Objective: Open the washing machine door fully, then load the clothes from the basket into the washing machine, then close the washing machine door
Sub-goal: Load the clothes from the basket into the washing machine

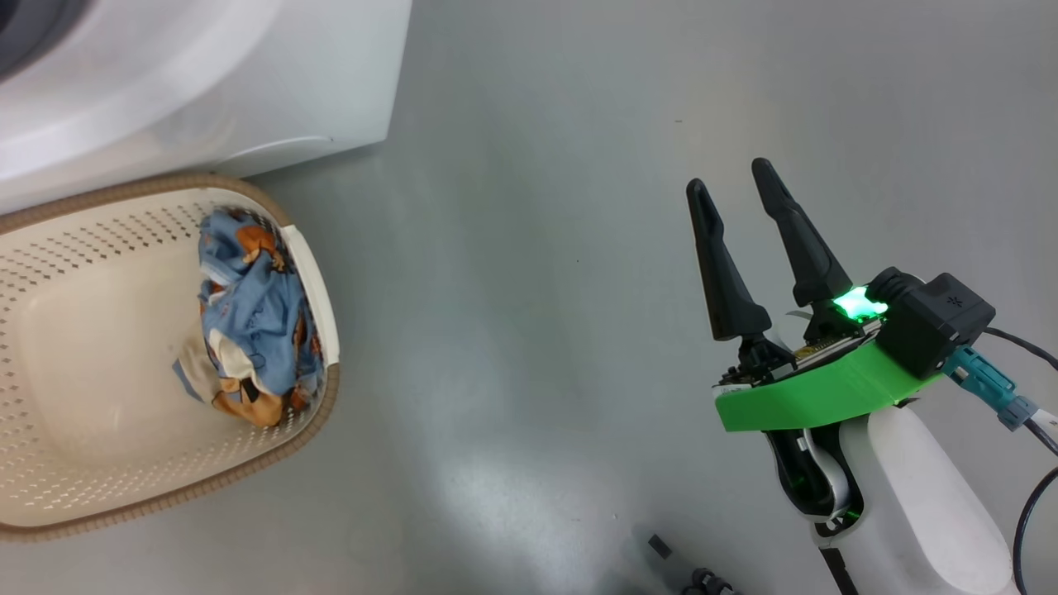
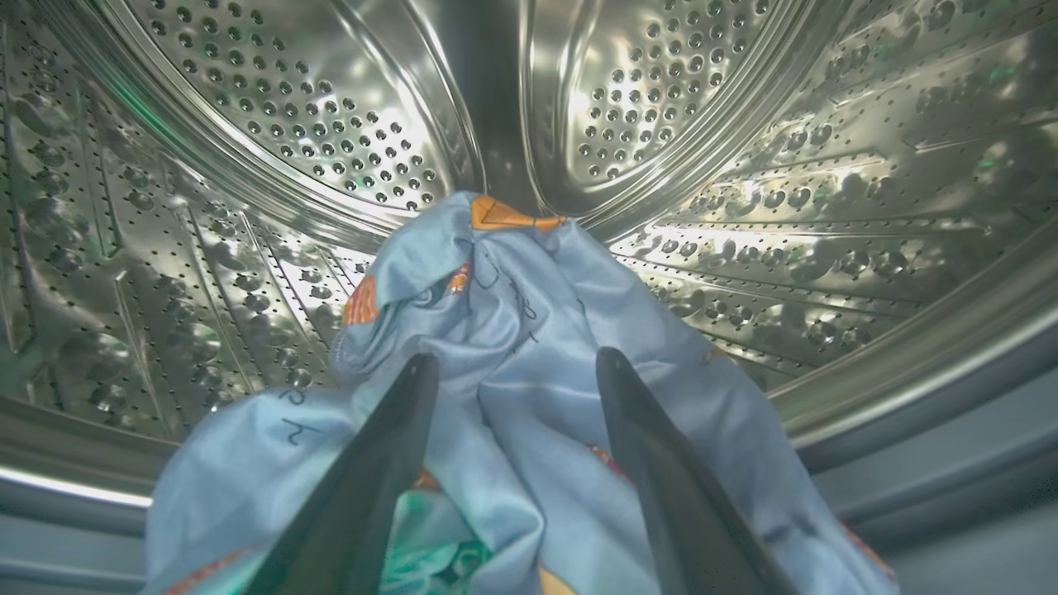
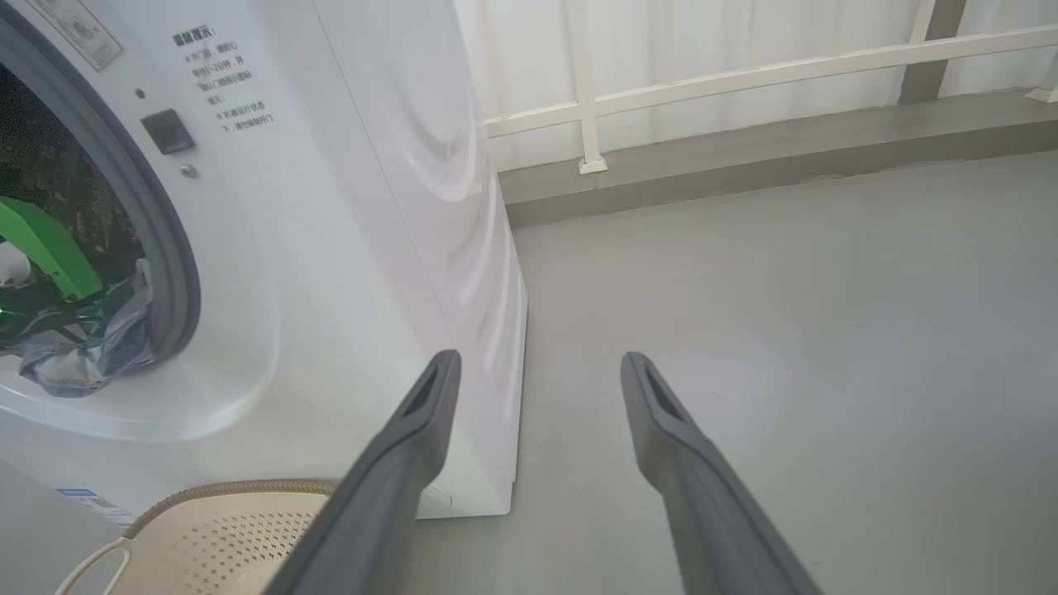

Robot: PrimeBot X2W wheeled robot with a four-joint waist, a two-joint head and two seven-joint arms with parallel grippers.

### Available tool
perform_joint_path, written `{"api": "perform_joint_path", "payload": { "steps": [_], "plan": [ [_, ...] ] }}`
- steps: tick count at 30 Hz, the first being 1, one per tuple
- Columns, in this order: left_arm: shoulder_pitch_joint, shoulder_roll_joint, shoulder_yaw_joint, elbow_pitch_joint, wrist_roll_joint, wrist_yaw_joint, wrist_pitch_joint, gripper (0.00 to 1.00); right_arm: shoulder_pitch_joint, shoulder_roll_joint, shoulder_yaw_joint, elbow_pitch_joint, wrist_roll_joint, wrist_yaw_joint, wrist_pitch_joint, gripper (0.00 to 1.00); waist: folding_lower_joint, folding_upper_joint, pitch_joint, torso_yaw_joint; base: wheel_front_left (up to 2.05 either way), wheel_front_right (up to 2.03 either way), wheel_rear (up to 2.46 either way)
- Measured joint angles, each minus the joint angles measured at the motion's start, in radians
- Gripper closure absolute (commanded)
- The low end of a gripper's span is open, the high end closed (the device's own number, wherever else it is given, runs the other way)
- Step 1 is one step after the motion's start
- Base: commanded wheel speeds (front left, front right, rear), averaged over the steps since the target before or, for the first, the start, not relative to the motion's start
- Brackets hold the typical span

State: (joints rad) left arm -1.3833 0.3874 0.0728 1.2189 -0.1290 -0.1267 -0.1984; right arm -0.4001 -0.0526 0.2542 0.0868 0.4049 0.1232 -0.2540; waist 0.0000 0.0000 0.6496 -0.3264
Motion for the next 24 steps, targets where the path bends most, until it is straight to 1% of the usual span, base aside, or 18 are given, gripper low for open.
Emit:
{"api": "perform_joint_path", "payload": {
  "steps": [7,11,17,24],
  "plan": [
    [-0.016,-0.006,0.001,0.037,-0.016,0.0,-0.039,0.0,0.0,0.0,0.0,0.004,0.0,0.0,0.0,0.0,0.0,0.0,-0.019,0.008,0.0,0.0,0.0],
    [-0.003,-0.036,0.024,0.01,-0.063,0.0,-0.051,0.0,0.0,0.0,-0.002,0.007,-0.001,0.0,0.0,0.0,0.0,0.0,-0.032,0.012,0.0,0.0,0.0],
    [0.119,-0.071,0.053,-0.178,-0.133,-0.001,-0.058,0.0,0.0,0.0,-0.018,0.009,-0.005,0.0,0.0,0.0,0.0,0.0,-0.047,0.023,0.0,0.0,0.0],
    [0.27,-0.101,0.06,-0.337,-0.177,-0.002,-0.058,0.0,0.0,-0.001,-0.038,0.013,-0.028,0.0,0.0,0.0,0.0,0.0,-0.067,0.043,0.0,0.0,0.0]
  ]
}}
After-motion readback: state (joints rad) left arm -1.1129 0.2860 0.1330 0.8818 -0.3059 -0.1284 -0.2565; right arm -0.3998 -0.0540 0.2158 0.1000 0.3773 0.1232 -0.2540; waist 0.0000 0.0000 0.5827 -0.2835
